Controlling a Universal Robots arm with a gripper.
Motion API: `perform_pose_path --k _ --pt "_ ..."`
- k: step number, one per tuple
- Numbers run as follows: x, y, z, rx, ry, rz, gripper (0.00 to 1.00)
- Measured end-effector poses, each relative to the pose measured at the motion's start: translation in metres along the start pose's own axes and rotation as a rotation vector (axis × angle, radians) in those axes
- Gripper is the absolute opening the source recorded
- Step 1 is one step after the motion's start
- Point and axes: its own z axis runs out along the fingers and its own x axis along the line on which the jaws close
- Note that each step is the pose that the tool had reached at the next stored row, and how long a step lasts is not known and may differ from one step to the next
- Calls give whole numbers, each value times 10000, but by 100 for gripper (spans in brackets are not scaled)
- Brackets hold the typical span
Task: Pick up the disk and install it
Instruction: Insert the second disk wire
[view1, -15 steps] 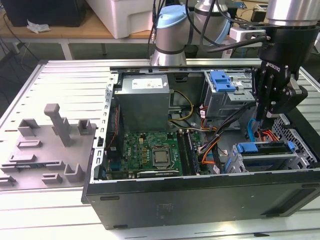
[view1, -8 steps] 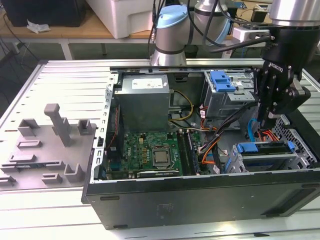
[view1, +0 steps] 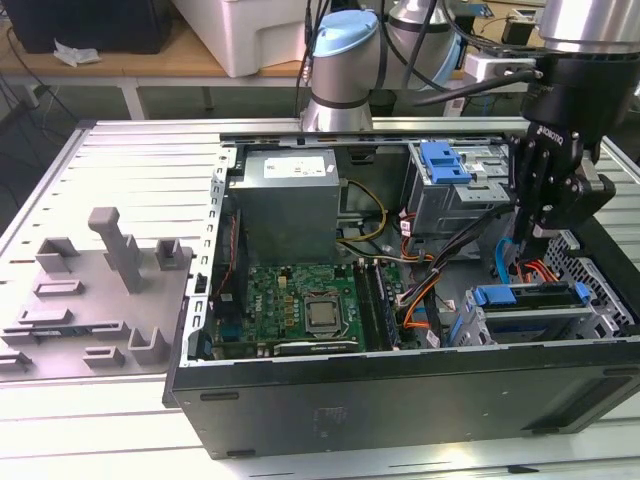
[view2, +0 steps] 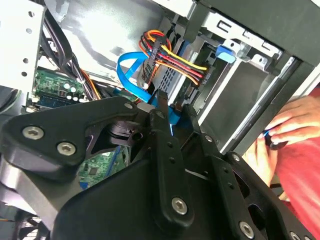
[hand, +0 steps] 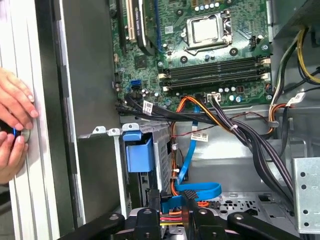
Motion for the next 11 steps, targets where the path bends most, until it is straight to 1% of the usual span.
perform_pose_path --k 1,2,5,7,11 --pt "0 1 1 -39 6 146 31" --pt "0 1 2 -42 8 162 31" --pt "-1 0 3 -40 34 162 31" --pt "-1 5 4 -34 88 162 31" --pt "1 28 3 -27 109 145 31"
